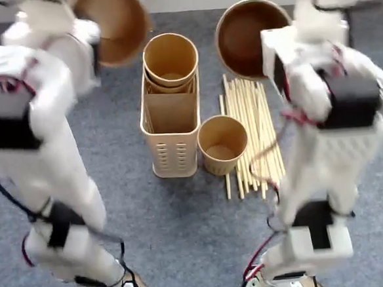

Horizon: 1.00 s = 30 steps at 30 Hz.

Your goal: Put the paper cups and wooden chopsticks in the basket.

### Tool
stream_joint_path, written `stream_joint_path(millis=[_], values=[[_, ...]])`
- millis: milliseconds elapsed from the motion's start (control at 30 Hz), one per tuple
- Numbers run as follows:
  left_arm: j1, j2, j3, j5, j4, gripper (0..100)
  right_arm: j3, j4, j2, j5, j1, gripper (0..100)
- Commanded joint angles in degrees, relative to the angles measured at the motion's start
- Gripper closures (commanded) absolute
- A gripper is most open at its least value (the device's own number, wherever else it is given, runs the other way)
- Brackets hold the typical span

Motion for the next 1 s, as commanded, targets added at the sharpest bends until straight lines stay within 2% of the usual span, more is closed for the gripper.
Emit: stream_joint_path(millis=[0,233,400,600,800,967], values=[[8.48,-8.40,13.58,0.53,-2.81,100,-1.19,0.66,-6.11,0.44,0.13,99.3],[9.19,-8.48,35.74,3.16,-18.02,100,3.65,0.66,-7.96,0.44,-4.97,99.3],[5.41,-6.99,44.53,3.16,-26.55,100,7.25,0.57,-8.40,0.35,-6.02,99.3],[4.00,-0.92,44.26,3.25,-26.64,99,7.43,0.57,-8.40,0.35,-7.87,99.3],[4.00,-0.40,38.11,2.99,-19.08,77,7.34,0.40,-7.78,0.35,-8.13,99.3],[0.04,-0.40,25.71,2.99,-18.55,76,7.78,-0.40,-7.78,0.35,-9.36,99.3]])
